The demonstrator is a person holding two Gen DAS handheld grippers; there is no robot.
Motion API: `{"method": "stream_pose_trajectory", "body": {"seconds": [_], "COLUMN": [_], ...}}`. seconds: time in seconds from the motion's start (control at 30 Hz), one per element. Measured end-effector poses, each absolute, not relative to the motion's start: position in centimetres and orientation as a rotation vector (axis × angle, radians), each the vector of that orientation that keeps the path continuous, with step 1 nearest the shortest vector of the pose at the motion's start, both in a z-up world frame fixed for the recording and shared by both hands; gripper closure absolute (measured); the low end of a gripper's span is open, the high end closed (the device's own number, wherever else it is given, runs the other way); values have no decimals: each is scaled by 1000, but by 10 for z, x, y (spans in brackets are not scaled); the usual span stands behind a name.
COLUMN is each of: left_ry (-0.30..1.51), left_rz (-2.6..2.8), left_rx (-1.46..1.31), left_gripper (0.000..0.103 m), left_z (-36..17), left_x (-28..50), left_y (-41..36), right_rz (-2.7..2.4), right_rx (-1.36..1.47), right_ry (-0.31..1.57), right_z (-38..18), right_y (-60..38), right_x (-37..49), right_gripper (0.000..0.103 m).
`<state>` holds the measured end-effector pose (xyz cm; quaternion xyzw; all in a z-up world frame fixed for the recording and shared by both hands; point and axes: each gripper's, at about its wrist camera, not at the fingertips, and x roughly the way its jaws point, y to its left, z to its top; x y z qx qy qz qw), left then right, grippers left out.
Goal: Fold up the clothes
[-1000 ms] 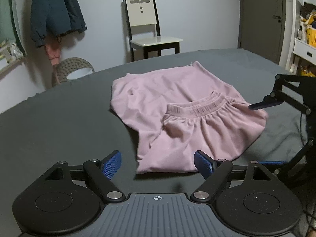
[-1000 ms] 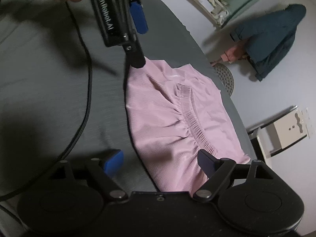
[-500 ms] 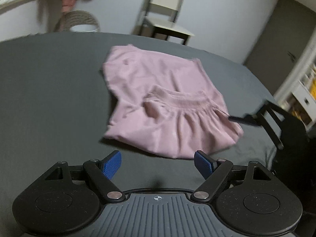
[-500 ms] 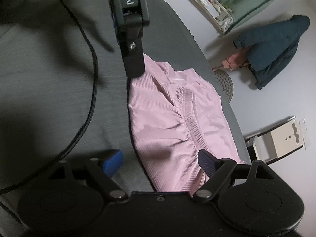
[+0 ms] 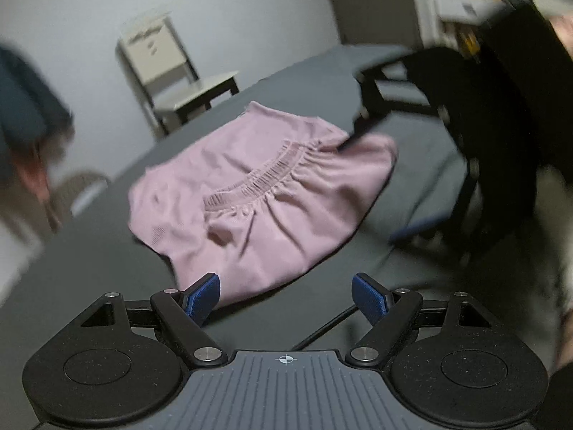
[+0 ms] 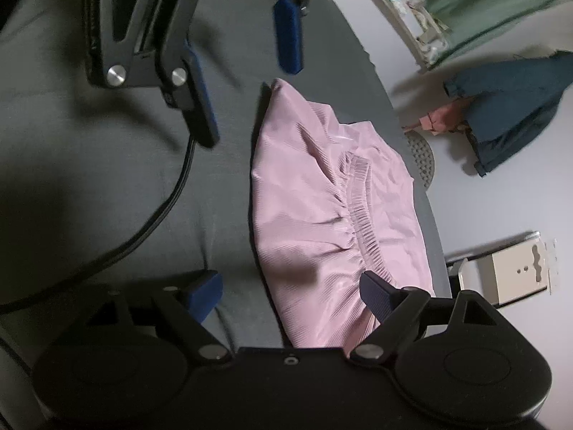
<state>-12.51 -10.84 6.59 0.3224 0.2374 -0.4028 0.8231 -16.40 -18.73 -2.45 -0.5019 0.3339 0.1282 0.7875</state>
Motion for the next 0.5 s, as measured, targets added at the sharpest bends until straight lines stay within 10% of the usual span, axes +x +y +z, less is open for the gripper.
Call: {"method": "stream_pose_trajectory", "body": {"seconds": [0.5], "left_ry": [289], "left_rz": [-856], "left_rx": [1121], "left_gripper": [21], "left_z": [45], "left_x": [-155], "left_y": [-151], "right_rz": [335], "right_rx": [-1289], "right_ry": [662], "right_z": [-35], "right_y": [-198], "right_x": [-162], "right_gripper": [1]}}
